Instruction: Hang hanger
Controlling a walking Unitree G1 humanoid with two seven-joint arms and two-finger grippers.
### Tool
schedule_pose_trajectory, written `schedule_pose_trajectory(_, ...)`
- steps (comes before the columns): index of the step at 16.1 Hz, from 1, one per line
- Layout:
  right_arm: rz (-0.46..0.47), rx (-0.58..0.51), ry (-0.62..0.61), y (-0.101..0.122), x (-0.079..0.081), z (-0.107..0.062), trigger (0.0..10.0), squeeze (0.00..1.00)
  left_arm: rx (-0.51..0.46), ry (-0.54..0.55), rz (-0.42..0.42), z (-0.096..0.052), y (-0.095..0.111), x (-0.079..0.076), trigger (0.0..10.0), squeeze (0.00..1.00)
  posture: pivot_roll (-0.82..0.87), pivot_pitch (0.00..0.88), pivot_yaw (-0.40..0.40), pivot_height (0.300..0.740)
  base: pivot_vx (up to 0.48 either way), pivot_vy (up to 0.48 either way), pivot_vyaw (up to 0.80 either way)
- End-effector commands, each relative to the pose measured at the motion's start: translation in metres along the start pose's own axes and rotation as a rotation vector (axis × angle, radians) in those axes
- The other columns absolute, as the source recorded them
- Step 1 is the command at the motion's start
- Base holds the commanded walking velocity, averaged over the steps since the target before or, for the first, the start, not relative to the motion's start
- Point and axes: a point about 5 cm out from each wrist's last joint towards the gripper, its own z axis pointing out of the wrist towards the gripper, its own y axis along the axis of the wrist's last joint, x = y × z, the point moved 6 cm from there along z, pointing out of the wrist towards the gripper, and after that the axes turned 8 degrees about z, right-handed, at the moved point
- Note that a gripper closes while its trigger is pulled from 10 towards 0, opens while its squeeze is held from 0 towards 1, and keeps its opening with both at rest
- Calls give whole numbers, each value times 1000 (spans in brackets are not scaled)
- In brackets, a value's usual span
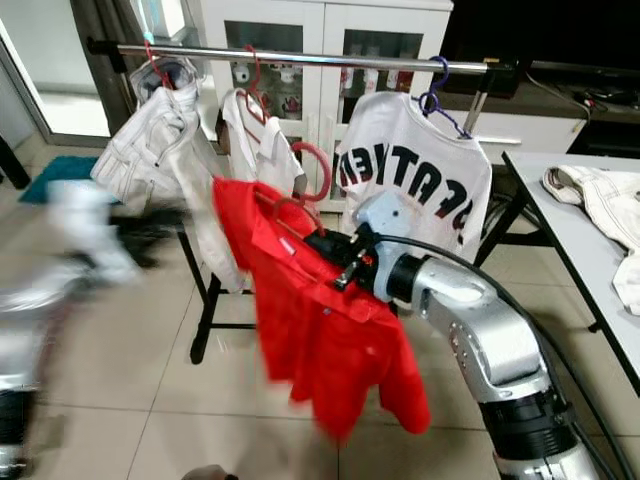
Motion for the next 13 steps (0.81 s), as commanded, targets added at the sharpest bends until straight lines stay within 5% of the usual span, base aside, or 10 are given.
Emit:
schedule_pose_trajectory(1,-45,-37,3,17,4,1,10000,0,-2,-48,-2,10,3,-12,10000,1000,18,0,7,740,0,0,0)
schedule_pose_trajectory(4,-52,-45,3,20,8,1,10000,0,14,14,24,29,-5,-11,10000,1000,5,0,21,740,0,0,0)
schedule_pose_trajectory(5,-52,-49,9,20,11,1,10000,0,7,45,26,33,-4,-10,10000,282,3,0,22,740,0,0,0)
schedule_pose_trajectory(6,-50,-51,17,20,14,2,10000,0,28,60,51,36,-6,-10,10000,0,1,0,25,740,0,0,0)
schedule_pose_trajectory(8,-45,-53,24,20,17,2,10000,0,74,95,93,38,-12,-6,10000,0,1,0,26,740,0,0,0)
schedule_pose_trajectory(9,-43,-54,25,20,17,2,10000,0,80,100,114,38,-13,-6,1608,0,0,0,28,740,0,0,0)
schedule_pose_trajectory(10,-39,-56,23,20,17,2,10000,0,67,117,138,39,-12,-5,0,0,1,0,28,740,0,0,0)
schedule_pose_trajectory(13,-33,-56,19,19,16,1,10000,0,46,137,168,42,-10,-7,0,0,5,0,27,740,0,0,0)
